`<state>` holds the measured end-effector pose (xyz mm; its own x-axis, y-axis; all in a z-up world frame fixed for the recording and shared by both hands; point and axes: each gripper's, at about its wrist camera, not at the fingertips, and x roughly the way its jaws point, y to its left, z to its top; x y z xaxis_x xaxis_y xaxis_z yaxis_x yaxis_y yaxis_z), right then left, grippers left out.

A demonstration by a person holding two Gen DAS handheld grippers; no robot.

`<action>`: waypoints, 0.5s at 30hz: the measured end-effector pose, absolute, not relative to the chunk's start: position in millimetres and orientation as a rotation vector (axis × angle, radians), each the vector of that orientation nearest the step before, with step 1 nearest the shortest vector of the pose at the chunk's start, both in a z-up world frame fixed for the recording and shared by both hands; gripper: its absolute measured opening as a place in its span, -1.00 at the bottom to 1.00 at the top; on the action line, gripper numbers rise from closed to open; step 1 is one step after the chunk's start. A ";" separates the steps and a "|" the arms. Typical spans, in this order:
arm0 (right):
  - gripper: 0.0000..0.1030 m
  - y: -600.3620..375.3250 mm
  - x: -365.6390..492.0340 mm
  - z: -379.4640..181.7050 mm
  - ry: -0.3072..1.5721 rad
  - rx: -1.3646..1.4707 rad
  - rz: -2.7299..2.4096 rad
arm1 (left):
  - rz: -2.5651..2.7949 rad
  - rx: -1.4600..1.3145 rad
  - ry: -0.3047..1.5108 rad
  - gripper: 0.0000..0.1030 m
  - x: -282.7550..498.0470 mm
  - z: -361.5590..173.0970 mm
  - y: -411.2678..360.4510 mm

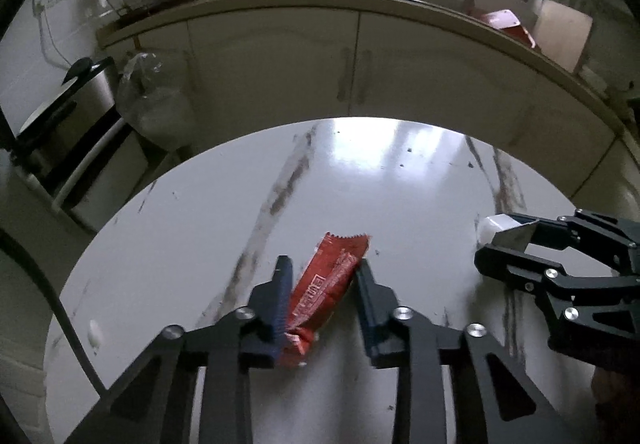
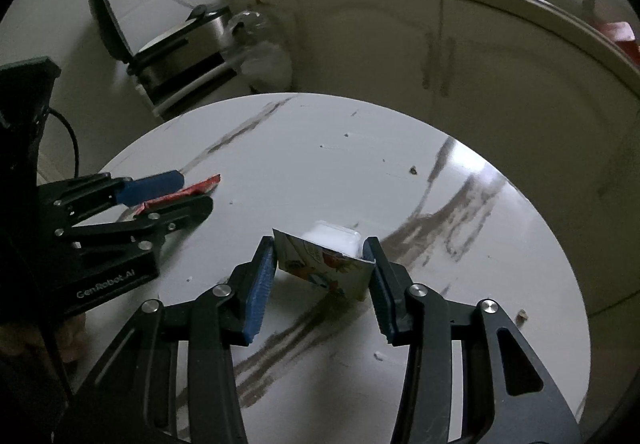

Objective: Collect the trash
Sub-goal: 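Grasp the small white packet with right tool while left tool grasps red wrapper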

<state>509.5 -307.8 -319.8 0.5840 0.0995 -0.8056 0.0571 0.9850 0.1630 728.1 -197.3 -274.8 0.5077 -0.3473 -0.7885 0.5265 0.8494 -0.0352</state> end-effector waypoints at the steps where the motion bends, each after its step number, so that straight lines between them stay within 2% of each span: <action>1: -0.19 -308.0 510.3 -319.8 0.947 0.180 0.025 | -0.534 0.215 0.897 -0.64 727.5 -275.4 -196.0; 5: -0.19 -309.5 504.9 -318.1 0.941 0.184 0.030 | -0.537 0.186 0.913 -0.81 708.9 -273.8 -185.8; 15: -0.20 -315.3 474.6 -304.3 0.907 0.221 0.054 | -0.536 0.096 0.904 -0.84 653.1 -256.2 -175.1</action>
